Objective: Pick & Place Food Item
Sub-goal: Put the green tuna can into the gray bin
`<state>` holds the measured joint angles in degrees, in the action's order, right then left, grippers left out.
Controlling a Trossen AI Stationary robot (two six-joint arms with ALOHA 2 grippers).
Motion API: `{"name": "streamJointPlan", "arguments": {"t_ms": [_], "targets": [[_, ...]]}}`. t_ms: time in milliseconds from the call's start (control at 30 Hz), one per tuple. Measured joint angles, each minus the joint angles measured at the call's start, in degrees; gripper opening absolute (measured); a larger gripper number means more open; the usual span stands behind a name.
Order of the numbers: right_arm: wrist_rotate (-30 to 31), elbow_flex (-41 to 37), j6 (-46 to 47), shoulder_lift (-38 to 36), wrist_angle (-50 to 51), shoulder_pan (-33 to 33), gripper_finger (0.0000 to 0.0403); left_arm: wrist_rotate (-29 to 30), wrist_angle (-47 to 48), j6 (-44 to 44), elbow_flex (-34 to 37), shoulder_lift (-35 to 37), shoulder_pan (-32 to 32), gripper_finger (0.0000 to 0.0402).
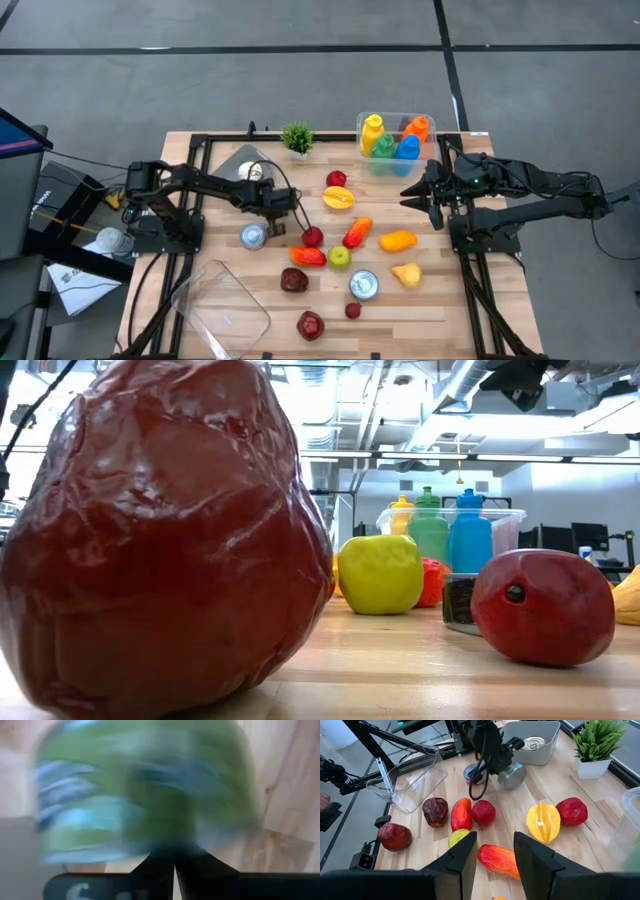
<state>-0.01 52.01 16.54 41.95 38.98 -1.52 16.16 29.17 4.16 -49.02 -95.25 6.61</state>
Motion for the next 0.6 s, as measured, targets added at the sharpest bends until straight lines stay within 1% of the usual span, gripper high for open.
{"name": "streamJointPlan", "arguments": {"t_ms": [300, 367, 600], "targets": [[0.01, 0.00, 0.01, 0.02, 0.01, 0.00, 0.0122, 0.94, 0.21, 3.79, -2.81, 0.13, -0.44, 0.0001], [0.00, 0.00, 0.01, 0.02, 0.01, 0.00, 0.0122, 0.76, 0.94, 6.53, -3.38, 0.16, -0.44, 0.0001], [0.00, 0.00, 0.00, 0.01, 0.07, 0.00, 0.0122, -4.67, 5.72, 21.22, -6.53, 0.67, -0.44, 0.0000]]}}
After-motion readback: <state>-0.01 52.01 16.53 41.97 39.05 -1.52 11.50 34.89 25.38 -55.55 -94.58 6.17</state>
